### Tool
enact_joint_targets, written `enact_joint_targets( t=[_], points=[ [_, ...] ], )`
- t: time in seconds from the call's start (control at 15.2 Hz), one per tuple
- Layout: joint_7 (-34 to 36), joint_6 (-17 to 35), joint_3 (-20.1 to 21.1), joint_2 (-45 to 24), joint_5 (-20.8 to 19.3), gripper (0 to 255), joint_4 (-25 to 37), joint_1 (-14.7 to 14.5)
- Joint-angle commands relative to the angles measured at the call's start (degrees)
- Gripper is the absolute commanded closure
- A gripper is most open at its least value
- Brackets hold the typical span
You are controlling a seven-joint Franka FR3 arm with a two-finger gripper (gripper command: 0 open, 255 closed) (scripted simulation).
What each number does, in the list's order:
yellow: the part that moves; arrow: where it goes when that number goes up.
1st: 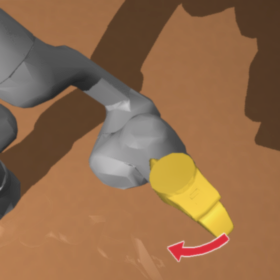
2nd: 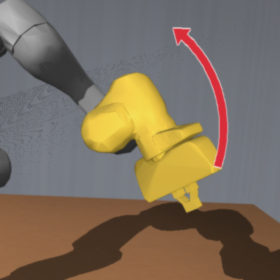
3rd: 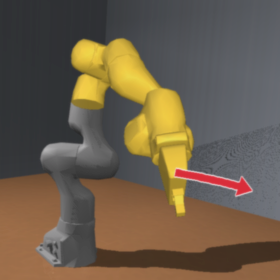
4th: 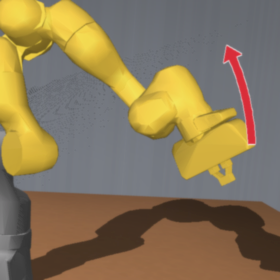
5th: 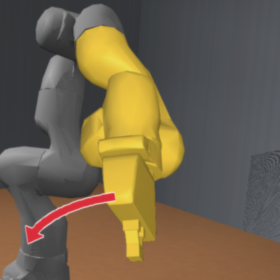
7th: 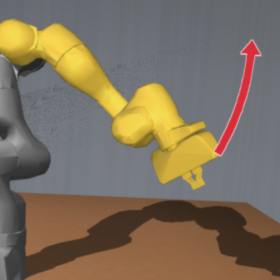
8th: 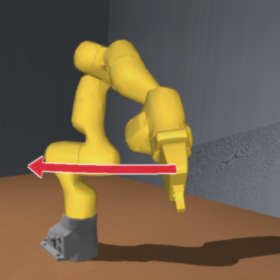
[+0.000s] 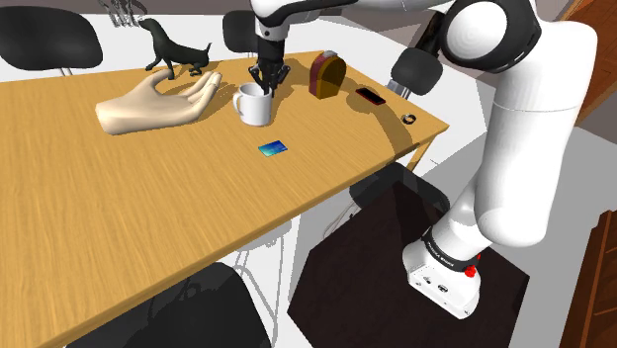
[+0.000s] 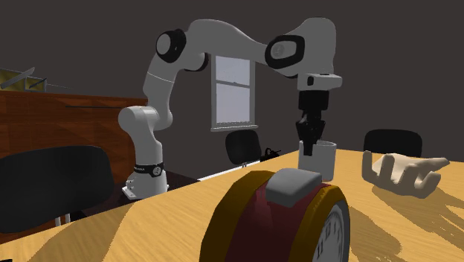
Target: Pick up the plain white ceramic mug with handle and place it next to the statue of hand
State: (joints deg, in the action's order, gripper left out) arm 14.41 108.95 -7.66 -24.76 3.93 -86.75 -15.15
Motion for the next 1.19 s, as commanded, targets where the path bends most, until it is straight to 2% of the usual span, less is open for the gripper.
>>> enact_joint_targets(
  t=[0.0,0.4,0.92,0.99,1.12],
  points=[
    [-0.04,1.29,0.03,-0.33,0.07,255,-0.90,-0.01],
    [-0.22,5.00,0.14,-1.57,0.29,255,-3.39,-0.01],
    [-0.22,5.00,0.14,-1.58,0.29,255,-3.37,0.00],
    [-0.22,5.00,0.14,-1.58,0.29,0,-3.38,0.00],
    [-0.22,5.00,0.14,-1.57,0.29,0,-3.38,0.00]
  ],
)
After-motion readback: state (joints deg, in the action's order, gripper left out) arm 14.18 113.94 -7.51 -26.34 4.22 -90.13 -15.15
